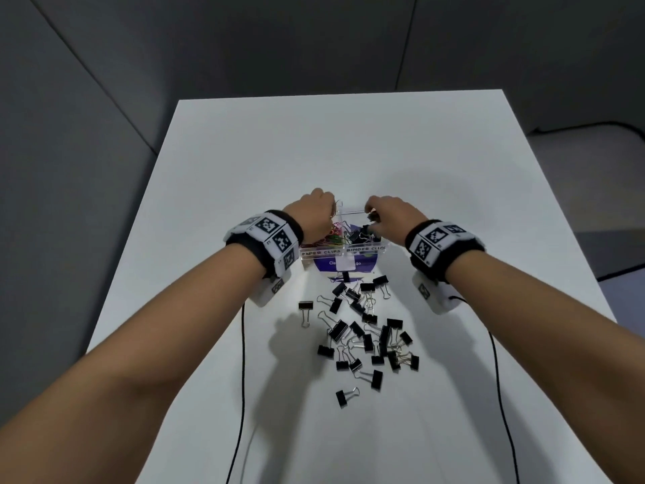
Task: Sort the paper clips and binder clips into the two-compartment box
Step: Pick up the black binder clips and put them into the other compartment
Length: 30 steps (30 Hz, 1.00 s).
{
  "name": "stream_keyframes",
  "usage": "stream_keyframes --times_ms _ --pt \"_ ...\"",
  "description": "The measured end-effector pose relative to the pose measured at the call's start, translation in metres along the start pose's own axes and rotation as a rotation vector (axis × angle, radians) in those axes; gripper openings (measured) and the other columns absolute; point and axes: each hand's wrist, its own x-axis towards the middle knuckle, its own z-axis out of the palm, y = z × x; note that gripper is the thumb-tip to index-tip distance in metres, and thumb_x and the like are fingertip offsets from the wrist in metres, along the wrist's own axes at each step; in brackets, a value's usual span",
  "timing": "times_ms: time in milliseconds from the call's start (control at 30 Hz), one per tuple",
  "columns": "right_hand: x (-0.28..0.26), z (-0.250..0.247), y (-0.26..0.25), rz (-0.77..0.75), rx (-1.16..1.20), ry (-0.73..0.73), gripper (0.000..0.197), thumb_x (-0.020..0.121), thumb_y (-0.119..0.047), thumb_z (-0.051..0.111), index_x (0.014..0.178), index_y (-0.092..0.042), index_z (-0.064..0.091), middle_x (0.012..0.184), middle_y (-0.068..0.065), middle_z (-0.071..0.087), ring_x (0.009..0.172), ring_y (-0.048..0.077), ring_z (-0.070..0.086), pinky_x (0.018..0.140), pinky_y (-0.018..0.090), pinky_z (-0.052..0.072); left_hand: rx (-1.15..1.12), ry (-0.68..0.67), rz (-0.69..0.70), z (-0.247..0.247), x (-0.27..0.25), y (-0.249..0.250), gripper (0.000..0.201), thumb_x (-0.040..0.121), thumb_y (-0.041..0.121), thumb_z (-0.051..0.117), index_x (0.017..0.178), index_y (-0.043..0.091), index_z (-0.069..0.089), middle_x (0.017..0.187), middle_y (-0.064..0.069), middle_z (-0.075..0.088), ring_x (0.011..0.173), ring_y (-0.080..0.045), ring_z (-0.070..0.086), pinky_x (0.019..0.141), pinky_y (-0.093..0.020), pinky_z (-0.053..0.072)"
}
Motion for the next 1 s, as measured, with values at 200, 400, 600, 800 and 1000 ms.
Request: stream_keyframes --times_ms 200,400,600,800,1000 --pt "-0.019 0.011 0.008 -0.031 0.097 0.161 0.033 0.092 -0.018 0.052 0.124 -0.014 0.05 0.12 0.007 0.057 0.108 0.024 0.054 0.084 0.036 0.045 0.094 -0.011 0.072 0.007 0.032 0.02 0.034 0.091 -0.002 0.04 0.124 0.005 0.047 0.129 -0.015 0.042 0.116 -0.031 0.048 0.093 -0.038 0.044" --pt "-0.06 0.036 0.037 0.019 0.03 0.107 0.019 0.095 -0.016 0.042 0.102 -0.011 0.058 0.099 0.005 0.065 0.087 0.023 0.058 0.068 0.028 0.04 0.212 -0.023 0.189 0.022 0.049 0.034 0.034 0.091 0.005 0.047 0.124 0.014 0.054 0.132 -0.009 0.046 0.12 -0.026 0.047 0.091 -0.035 0.044" --pt "-0.074 0.064 0.044 0.022 0.01 0.007 0.025 0.095 -0.019 0.046 0.118 -0.015 0.058 0.115 0.005 0.06 0.103 0.023 0.058 0.078 0.034 0.048 0.185 0.122 0.365 0.025 0.02 0.04 0.029 0.094 0.016 0.046 0.12 0.017 0.06 0.124 -0.003 0.055 0.115 -0.022 0.052 0.083 -0.031 0.043" --pt "-0.076 0.081 0.022 -0.059 -0.098 -0.043 0.041 0.093 -0.025 0.047 0.134 -0.02 0.046 0.128 0.009 0.052 0.115 0.028 0.048 0.088 0.037 0.047 0.299 -0.102 0.357 0.083 -0.012 0.027 0.041 0.093 0.011 0.047 0.134 0.017 0.05 0.129 -0.007 0.05 0.117 -0.026 0.051 0.089 -0.039 0.052" --pt "-0.084 0.095 0.014 -0.051 -0.137 -0.006 0.035 0.092 -0.015 0.048 0.127 -0.012 0.052 0.126 0.013 0.051 0.112 0.032 0.048 0.078 0.04 0.05 0.325 -0.119 0.252 0.114 -0.026 0.009 0.053 0.093 0.008 0.047 0.144 0.013 0.033 0.15 -0.014 0.028 0.127 -0.033 0.04 0.094 -0.042 0.049"
